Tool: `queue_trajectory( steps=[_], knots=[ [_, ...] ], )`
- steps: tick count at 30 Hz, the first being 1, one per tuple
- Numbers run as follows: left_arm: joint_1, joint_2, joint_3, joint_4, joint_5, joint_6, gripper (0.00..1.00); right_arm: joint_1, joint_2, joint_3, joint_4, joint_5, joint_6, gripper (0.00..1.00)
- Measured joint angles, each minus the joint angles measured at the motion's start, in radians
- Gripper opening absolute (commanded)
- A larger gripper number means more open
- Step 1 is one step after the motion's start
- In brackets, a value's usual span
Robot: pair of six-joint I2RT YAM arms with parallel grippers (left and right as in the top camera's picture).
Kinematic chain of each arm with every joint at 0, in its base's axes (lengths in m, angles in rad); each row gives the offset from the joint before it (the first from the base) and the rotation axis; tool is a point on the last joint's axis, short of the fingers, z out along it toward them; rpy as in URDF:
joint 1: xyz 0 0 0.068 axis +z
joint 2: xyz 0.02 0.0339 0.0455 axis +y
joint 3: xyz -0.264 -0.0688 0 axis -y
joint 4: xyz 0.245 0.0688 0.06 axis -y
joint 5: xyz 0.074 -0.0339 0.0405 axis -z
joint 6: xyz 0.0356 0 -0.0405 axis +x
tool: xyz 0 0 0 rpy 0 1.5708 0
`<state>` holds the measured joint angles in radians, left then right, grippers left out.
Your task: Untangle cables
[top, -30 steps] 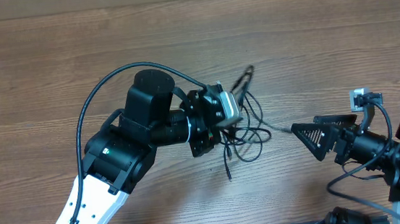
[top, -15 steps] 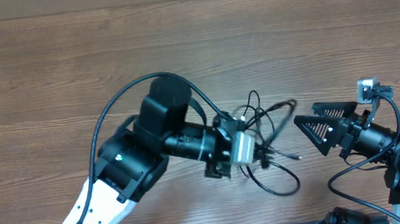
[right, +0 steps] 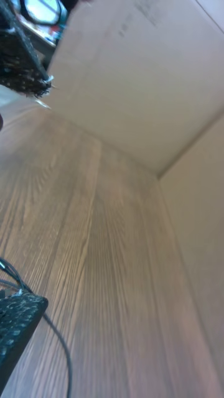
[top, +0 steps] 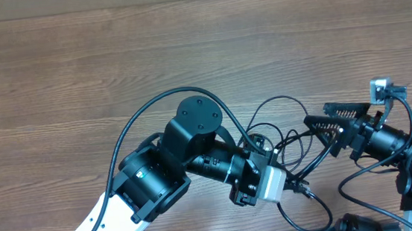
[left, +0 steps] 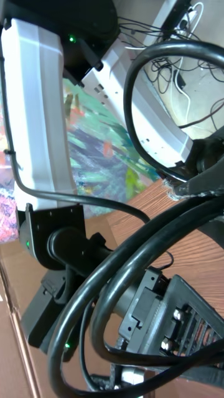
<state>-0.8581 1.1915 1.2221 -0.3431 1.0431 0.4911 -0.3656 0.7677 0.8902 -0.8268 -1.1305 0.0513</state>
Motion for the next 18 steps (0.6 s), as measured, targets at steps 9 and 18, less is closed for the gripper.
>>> queue_trajectory(
  steps=[9,18],
  knots=[
    [0.001,0.0,0.0,0.0,-0.062,-0.088,0.04,0.0,0.041,0.0,-0.069,0.198,0.103,1.0],
    [0.016,0.0,0.0,-0.052,-0.634,-0.343,0.04,0.0,0.068,0.0,-0.171,0.194,0.082,1.0]
  ],
)
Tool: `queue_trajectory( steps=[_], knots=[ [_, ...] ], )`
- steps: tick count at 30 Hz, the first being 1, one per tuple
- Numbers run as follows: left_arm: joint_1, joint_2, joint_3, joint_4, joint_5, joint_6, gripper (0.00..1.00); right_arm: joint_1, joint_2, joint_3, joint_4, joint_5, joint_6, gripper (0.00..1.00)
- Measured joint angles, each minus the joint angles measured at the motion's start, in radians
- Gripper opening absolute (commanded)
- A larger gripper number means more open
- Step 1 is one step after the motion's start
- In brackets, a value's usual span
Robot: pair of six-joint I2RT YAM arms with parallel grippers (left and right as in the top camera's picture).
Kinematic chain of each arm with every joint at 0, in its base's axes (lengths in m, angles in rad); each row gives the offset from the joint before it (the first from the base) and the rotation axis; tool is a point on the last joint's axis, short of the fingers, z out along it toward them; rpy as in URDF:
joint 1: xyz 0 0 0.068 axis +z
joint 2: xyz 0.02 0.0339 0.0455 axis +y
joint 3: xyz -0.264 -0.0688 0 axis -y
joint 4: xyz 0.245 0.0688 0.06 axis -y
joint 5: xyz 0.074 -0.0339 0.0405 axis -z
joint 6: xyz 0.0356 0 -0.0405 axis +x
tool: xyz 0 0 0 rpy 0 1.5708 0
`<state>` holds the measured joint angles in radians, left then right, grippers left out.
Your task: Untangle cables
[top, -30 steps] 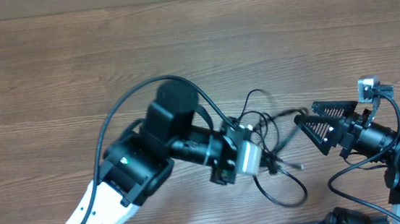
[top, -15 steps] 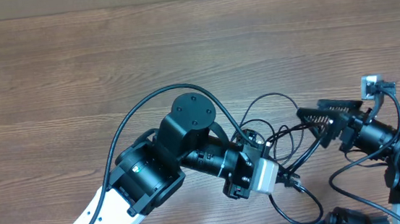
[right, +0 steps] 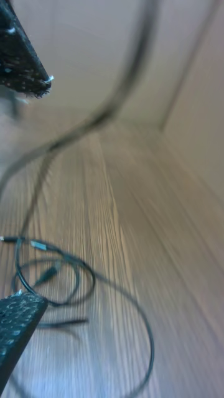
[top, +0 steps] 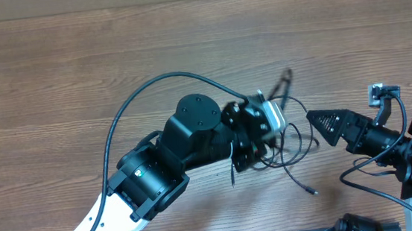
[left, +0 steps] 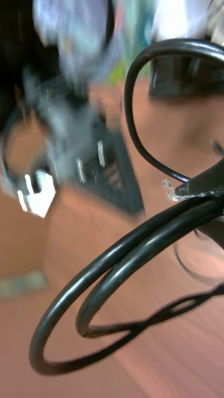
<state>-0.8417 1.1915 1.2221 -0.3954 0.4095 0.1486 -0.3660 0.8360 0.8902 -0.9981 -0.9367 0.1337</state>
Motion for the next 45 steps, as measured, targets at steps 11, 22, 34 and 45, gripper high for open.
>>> queue_trajectory(
  steps=[11,22,34,45],
  knots=[
    [-0.001,0.0,0.0,-0.002,-0.203,-0.023,0.04,0.0,0.0,0.0,0.064,-0.344,-0.061,1.0],
    [-0.014,0.045,0.0,-0.017,-0.121,0.091,0.04,0.0,0.0,0.0,0.064,-0.428,-0.055,1.0],
    [-0.014,0.054,0.0,0.089,-0.113,0.146,0.04,0.0,0.0,0.0,0.023,-0.419,-0.055,1.0],
    [-0.014,0.054,0.0,0.325,-0.113,0.052,0.04,0.0,0.0,0.0,-0.119,-0.266,-0.087,1.0]
  ],
)
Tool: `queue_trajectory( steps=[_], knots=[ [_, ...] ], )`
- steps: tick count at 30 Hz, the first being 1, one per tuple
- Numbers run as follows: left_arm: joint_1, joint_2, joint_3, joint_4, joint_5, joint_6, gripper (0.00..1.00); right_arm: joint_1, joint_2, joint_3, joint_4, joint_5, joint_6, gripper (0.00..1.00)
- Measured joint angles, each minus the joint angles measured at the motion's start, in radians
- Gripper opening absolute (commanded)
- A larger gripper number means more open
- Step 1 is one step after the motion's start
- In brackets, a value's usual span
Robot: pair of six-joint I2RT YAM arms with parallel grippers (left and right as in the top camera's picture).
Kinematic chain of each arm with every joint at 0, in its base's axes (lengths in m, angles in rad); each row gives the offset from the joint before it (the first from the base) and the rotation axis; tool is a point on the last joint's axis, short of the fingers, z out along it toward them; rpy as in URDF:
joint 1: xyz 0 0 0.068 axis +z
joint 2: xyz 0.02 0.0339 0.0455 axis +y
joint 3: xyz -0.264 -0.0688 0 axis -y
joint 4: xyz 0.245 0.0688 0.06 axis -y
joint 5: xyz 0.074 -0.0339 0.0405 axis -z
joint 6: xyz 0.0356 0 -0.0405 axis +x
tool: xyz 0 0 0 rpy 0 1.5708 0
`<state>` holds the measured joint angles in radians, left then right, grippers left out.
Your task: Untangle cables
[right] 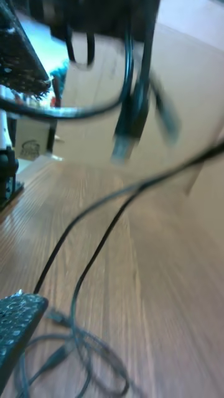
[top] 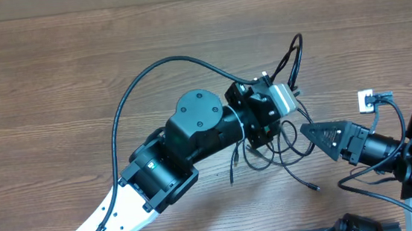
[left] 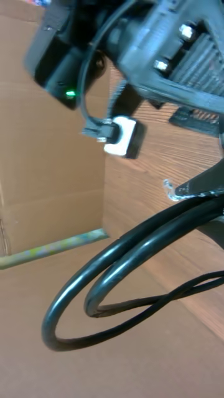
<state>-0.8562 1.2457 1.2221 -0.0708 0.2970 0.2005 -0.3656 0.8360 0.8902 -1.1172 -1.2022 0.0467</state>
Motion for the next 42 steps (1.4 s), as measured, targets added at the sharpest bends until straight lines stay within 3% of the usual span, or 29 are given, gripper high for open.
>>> queue_trajectory(
  steps=[13,21,34,42],
  knots=[
    [0.0,-0.002,0.0,0.2,0.09,-0.265,0.04,0.0,0.011,0.0,-0.044,0.333,-0.009,1.0],
    [0.02,-0.077,0.0,0.202,0.126,-0.333,0.04,0.0,0.09,0.0,-0.054,0.468,-0.01,1.0],
    [0.275,-0.274,0.0,-0.001,0.132,-0.351,0.04,0.0,0.173,0.0,-0.048,0.504,-0.014,1.0],
    [0.467,-0.347,0.0,-0.165,0.058,-0.352,0.04,0.0,0.173,0.0,-0.046,0.506,-0.014,1.0]
  ],
)
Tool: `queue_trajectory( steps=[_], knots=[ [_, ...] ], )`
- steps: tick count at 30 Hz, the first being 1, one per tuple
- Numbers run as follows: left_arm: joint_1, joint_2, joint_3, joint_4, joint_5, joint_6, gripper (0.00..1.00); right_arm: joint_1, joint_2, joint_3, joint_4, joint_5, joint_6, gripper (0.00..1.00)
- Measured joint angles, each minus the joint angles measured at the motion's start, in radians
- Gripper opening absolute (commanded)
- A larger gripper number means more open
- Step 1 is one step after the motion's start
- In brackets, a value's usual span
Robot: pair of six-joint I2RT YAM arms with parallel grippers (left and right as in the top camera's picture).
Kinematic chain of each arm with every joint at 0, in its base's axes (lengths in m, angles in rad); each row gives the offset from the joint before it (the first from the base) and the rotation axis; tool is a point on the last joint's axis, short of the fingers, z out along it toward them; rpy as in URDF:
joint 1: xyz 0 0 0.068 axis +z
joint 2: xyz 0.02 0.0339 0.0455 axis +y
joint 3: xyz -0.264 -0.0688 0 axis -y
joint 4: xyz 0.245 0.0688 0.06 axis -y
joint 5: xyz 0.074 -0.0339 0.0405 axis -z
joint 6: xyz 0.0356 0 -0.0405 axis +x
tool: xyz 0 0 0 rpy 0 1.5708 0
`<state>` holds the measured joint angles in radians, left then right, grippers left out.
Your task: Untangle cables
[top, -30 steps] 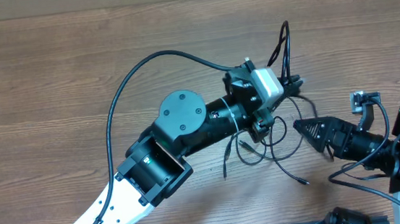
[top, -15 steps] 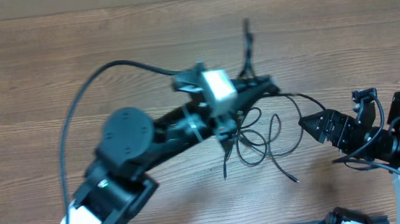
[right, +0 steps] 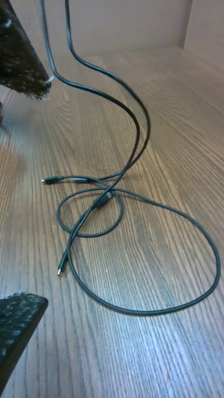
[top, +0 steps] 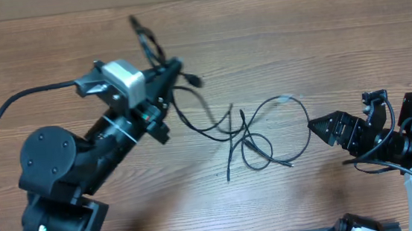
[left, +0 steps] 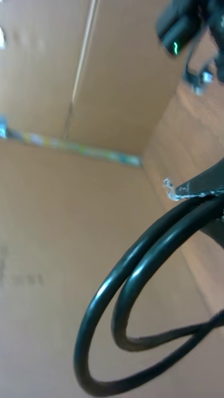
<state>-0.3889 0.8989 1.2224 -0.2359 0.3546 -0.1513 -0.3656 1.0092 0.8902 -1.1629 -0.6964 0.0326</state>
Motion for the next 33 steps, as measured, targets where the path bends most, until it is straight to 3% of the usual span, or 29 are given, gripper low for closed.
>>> queue_trajectory(
  steps=[3,4,7,9,10,11,22,33],
  knots=[
    [0.044,-0.002,0.001,-0.103,-0.064,-0.027,0.05,0.0,0.0,0.0,0.0,0.007,0.0,1.0],
    [0.057,-0.001,0.001,-0.145,-0.089,-0.039,0.12,0.0,0.0,0.0,0.0,0.009,0.0,1.0],
    [0.09,0.01,0.001,-0.267,-0.156,-0.081,0.43,0.0,0.0,0.0,0.0,0.015,0.0,1.0],
    [0.101,0.024,0.001,-0.325,-0.18,-0.097,0.79,0.0,0.0,0.0,0.003,0.018,0.0,1.0],
    [0.103,0.034,0.002,-0.355,-0.19,-0.101,0.92,0.0,0.0,0.0,0.005,0.019,0.0,1.0],
    [0.104,0.044,0.002,-0.385,-0.197,-0.105,0.98,0.0,0.0,0.0,0.008,0.021,0.0,1.0],
    [0.104,0.21,0.002,-0.694,-0.218,-0.113,0.99,0.0,0.0,0.0,-0.001,0.021,0.0,1.0],
    [0.104,0.317,0.002,-0.733,-0.218,-0.142,1.0,0.018,0.0,0.0,0.005,-0.04,-0.021,1.0]
  ],
)
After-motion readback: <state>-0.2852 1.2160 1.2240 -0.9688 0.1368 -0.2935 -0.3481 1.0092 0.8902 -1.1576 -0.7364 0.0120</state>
